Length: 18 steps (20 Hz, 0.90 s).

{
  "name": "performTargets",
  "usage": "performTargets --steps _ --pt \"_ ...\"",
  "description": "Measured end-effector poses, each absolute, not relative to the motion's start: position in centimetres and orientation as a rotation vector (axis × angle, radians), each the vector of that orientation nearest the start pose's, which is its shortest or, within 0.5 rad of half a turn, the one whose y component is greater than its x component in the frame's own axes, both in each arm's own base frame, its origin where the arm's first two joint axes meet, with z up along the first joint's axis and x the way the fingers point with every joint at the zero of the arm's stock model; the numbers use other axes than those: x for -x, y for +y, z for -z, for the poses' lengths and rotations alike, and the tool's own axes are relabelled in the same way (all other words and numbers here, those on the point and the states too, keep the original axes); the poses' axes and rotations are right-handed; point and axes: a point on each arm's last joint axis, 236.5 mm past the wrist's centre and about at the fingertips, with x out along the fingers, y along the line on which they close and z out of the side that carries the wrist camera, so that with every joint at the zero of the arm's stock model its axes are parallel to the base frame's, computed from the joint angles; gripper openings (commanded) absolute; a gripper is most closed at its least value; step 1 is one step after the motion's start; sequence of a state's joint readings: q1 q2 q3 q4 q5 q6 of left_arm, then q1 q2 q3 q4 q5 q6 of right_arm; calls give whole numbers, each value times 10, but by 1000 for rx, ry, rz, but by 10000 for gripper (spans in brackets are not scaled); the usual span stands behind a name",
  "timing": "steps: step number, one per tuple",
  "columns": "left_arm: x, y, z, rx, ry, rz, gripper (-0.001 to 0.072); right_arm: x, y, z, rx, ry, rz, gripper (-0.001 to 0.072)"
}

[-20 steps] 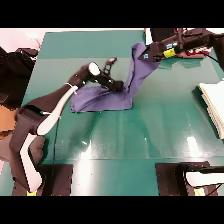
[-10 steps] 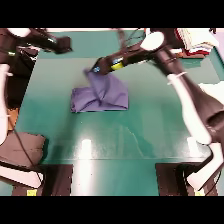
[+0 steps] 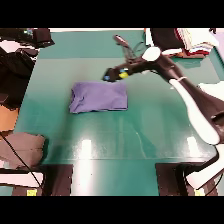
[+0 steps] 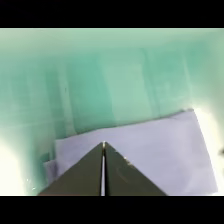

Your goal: Fold the shirts.

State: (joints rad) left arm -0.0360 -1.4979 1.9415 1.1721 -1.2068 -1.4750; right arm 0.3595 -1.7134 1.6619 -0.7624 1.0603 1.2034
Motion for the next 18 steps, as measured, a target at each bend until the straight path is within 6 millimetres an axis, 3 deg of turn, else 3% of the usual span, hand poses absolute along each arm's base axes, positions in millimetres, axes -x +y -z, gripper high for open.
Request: performTargets --steps 1,2,5,7,10,11,14,16,17,18 --pt "-504 -112 -235 164 735 386 23 -449 298 -52 -280 1074 -839 584" --pt "-503 -120 -236 151 730 403 22 -446 274 -34 -306 1126 -783 642" --pt "-500 -142 -241 121 709 446 23 -432 228 13 -447 1254 -659 636" --pt "-499 -149 -241 111 704 460 22 -427 223 35 -536 1300 -623 635" --pt "-498 -154 -242 104 699 472 23 -427 238 56 -637 1313 -610 626" --pt "-498 -155 -242 102 699 474 23 -427 248 60 -672 1312 -620 572" --pt "-497 -157 -242 100 698 478 23 -434 280 68 -736 1294 -652 523" --pt "-497 -157 -242 99 699 479 23 -438 301 73 -730 1292 -688 274" --pt "-496 -158 -241 98 703 481 22 -440 310 74 -714 1289 -707 105" --pt "-495 -158 -241 98 708 483 23 -443 319 74 -693 1277 -727 15"
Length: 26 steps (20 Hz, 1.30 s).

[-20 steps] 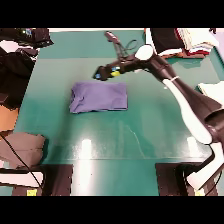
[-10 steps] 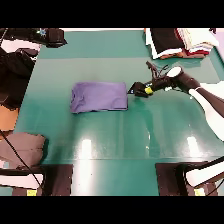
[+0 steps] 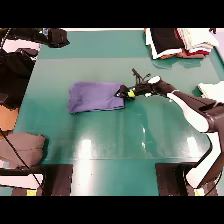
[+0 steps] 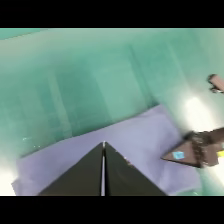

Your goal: Fold the shirts.

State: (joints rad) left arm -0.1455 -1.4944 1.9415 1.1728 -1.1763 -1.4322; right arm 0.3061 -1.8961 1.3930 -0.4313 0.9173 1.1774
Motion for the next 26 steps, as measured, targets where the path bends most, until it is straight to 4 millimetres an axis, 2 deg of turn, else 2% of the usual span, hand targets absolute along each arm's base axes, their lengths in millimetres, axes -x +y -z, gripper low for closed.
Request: performTargets --steps 2,4,6,8,11,13,18,20,21,23,26 --pt "-494 -158 -239 98 715 485 22 -451 330 67 -647 1249 -762 14" --pt "-492 -161 -238 95 723 491 22 -462 332 53 -600 1200 -784 13" --pt "-488 -171 -238 87 728 513 22 -477 319 30 -554 1140 -784 13" --pt "-480 -191 -238 72 731 551 22 -498 285 -2 -522 1062 -736 14" --pt "-465 -227 -238 28 730 631 23 -517 198 -49 -475 963 -610 14" --pt "-455 -249 -238 5 724 677 23 -519 125 -71 -444 924 -495 13" --pt "-442 -280 -244 -15 695 738 23 -490 -61 -107 -489 831 -160 14" --pt "-440 -284 -245 -6 693 743 23 -474 -122 -114 -510 794 -47 14" --pt "-439 -286 -245 -1 695 744 22 -466 -148 -117 -520 776 2 13" --pt "-439 -288 -246 9 693 744 23 -456 -187 -123 -529 745 72 13" --pt "-438 -290 -247 17 696 745 23 -454 -223 -138 -518 700 126 14"
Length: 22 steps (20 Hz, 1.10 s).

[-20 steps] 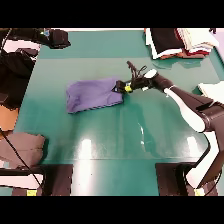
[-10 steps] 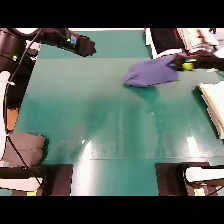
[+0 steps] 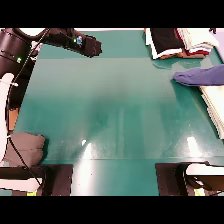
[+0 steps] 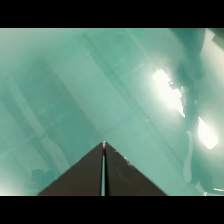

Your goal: Fold the shirts.

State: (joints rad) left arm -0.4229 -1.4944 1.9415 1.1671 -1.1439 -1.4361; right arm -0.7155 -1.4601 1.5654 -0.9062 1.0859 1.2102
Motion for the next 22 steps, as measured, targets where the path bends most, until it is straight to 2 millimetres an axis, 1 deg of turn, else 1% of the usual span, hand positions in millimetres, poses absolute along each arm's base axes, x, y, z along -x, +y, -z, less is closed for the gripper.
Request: performTargets --steps 2,5,10,12,15,17,19,22 --pt "-437 -290 -247 20 698 745 23 -458 -240 -156 -494 660 144 13" --pt "-437 -290 -247 23 699 744 23 -464 -255 -189 -442 594 157 13" --pt "-437 -290 -247 23 699 744 23 -467 -266 -246 -337 491 167 13" --pt "-437 -290 -246 22 702 744 23 -463 -270 -259 -310 477 171 13" --pt "-434 -290 -243 17 718 747 23 -448 -280 -264 -284 493 194 13" --pt "-432 -289 -241 12 729 749 23 -432 -289 -259 -281 523 226 14" --pt "-431 -289 -240 10 736 751 23 -413 -297 -247 -290 558 259 14" --pt "-430 -289 -239 6 743 752 23 -375 -304 -218 -315 630 298 14"
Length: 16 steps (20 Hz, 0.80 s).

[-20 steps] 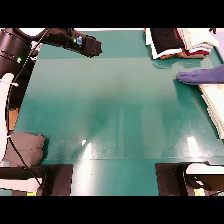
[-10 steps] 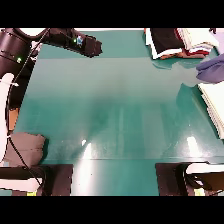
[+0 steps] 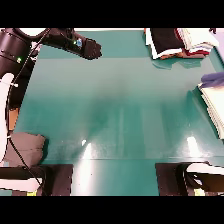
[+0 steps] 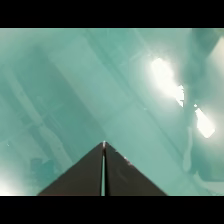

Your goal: Fold the shirts.

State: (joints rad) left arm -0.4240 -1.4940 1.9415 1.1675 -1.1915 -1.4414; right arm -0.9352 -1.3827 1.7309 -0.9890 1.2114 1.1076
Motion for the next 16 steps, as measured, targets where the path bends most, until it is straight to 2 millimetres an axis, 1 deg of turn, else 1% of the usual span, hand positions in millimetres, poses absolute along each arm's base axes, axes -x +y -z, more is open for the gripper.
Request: performTargets --steps 2,3,4,6,7,8,10,11,12,13,14,15,16 --pt "-429 -288 -238 2 747 754 23 -347 -305 -198 -335 680 325 15" --pt "-429 -288 -238 1 746 754 23 -331 -305 -187 -347 706 345 28" --pt "-429 -288 -237 -1 746 755 23 -315 -306 -177 -355 735 368 159" --pt "-429 -288 -237 -2 746 755 23 -280 -308 -156 -366 800 430 460" --pt "-429 -288 -237 -3 746 756 24 -264 -309 -146 -374 828 462 551" --pt "-429 -288 -237 -4 746 756 23 -248 -311 -137 -385 853 494 601" --pt "-429 -288 -237 -5 745 756 23 -221 -314 -126 -418 875 555 640" --pt "-429 -288 -238 -6 745 756 23 -209 -317 -124 -437 877 590 640" --pt "-429 -288 -237 -6 745 756 23 -201 -319 -125 -452 870 618 639" --pt "-429 -288 -237 -6 745 756 23 -198 -319 -129 -466 849 635 639" --pt "-429 -288 -238 -6 744 756 24 -203 -317 -135 -481 815 630 639" --pt "-429 -288 -238 -5 744 756 24 -213 -312 -142 -491 782 609 638" --pt "-429 -288 -238 -5 744 757 24 -229 -303 -151 -502 739 566 638"
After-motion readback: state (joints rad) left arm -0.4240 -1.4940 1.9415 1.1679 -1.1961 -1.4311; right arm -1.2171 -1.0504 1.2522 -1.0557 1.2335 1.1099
